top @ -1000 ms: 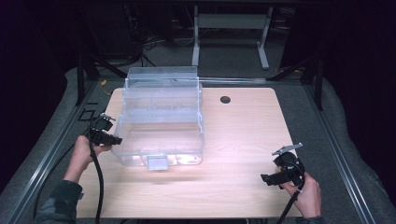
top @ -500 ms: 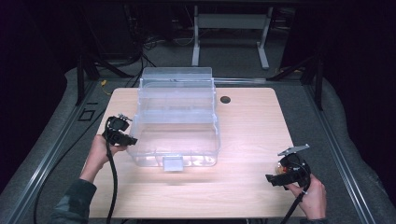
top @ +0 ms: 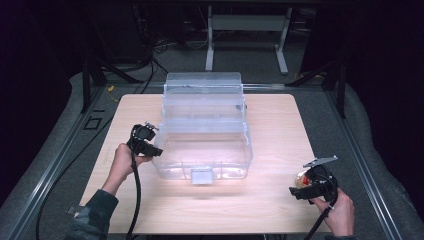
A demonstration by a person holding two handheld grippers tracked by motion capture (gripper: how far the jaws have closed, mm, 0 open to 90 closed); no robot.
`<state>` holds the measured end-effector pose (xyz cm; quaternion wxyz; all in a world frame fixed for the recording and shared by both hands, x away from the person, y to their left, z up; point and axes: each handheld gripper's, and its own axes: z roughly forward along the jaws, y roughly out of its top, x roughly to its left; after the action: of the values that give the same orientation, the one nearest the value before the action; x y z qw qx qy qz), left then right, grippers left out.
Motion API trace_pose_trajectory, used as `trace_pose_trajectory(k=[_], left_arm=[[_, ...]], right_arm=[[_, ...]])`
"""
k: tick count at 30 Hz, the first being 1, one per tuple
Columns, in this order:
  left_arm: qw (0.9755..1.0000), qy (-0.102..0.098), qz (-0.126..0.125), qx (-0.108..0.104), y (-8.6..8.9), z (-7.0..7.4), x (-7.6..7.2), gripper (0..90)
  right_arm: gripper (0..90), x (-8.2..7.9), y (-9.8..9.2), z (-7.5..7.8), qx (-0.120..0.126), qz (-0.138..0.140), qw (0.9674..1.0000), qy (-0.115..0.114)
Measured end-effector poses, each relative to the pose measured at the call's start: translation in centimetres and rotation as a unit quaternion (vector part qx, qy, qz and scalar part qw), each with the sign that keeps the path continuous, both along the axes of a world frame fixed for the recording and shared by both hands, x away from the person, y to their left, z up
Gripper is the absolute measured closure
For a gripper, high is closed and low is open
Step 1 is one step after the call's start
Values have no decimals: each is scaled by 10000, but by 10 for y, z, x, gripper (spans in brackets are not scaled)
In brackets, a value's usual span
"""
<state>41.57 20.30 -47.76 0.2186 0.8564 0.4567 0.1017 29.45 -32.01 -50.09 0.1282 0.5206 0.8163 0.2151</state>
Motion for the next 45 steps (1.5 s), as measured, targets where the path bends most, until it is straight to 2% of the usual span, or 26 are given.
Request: trace_pose_trajectory(k=[18, 22, 27, 38, 45], left_arm=[[9998, 68, -186, -27, -42, 0, 2, 672], [9996, 131, -230, -108, -48, 0, 3, 662], [9995, 142, -283, -1, -58, 1, 3, 660], [9993, 151, -351, 0, -75, 1, 3, 652], [9985, 218, -446, -216, -74, 0, 5, 626]], right_arm=[[90, 0, -9, 1, 32, -80, 9999, -73], [89, 1, -10, 1, 14, -96, 9999, -51], [88, 2, -13, 1, 4, -133, 9999, -27], [82, 4, -16, 1, 18, -145, 9999, -9], [73, 6, -17, 0, 60, -163, 9998, 5]])
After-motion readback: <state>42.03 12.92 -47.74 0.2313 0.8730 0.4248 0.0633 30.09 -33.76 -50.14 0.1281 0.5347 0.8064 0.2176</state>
